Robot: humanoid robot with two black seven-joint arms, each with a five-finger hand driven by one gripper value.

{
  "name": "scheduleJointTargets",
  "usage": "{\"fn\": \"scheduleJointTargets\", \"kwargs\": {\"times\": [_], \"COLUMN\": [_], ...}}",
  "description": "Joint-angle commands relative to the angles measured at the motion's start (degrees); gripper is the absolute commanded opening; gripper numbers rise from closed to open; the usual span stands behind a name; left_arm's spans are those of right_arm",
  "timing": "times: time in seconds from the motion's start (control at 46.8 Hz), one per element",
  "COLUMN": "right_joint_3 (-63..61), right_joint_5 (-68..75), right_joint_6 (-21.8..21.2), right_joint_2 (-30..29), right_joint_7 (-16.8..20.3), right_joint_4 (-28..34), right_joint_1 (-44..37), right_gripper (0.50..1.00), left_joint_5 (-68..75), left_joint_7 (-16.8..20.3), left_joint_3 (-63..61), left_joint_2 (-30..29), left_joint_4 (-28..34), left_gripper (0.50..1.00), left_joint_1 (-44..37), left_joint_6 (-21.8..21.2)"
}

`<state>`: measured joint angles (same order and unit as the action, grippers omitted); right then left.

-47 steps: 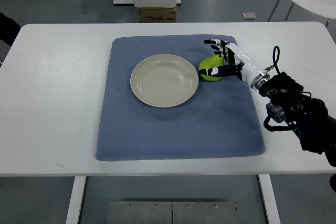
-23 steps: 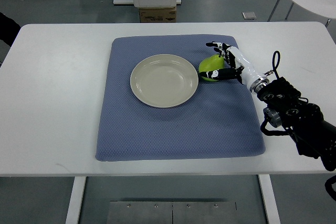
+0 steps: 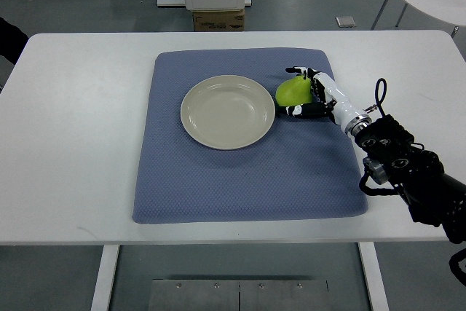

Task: Place pear on plate with right hand
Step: 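Close the right hand's fingers around the green pear, then lift the pear with the right hand off the mat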

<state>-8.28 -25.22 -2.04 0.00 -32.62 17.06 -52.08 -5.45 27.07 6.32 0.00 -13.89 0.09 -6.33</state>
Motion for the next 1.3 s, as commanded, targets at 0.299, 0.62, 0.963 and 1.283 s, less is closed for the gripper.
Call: {"fn": "scheduleJointTargets", "kwargs": {"times": [0.299, 0.62, 0.963, 1.283], "right_joint_3": [3.45, 3.27, 2.83, 2.92], "right_joint_5": [-0.01, 0.52, 0.87, 0.87], "right_joint_6": [0.37, 3.89, 3.27, 1.16], "right_joint_2": [0.0, 0.0, 0.0, 0.0], "right_joint_7": [-0.25, 1.15, 3.62, 4.15], "right_joint_4": [-0.45, -0.45, -0.45, 0.17], "right_joint_1": [0.14, -0.48, -6.63, -10.14], "right_gripper": [0.5, 0.5, 0.5, 0.5], "left_joint_5": [0.0, 0.0, 0.0, 0.0], "left_joint_7": [0.0, 0.0, 0.0, 0.0], "left_joint_3": [0.0, 0.0, 0.0, 0.0], "left_joint_2": [0.0, 0.0, 0.0, 0.0], "left_joint_4": [0.01, 0.01, 0.01, 0.01], "left_gripper": [1.0, 1.0, 1.0, 1.0], "left_joint_1": [0.0, 0.0, 0.09, 0.0], "left_joint_6": [0.0, 0.0, 0.0, 0.0]}}
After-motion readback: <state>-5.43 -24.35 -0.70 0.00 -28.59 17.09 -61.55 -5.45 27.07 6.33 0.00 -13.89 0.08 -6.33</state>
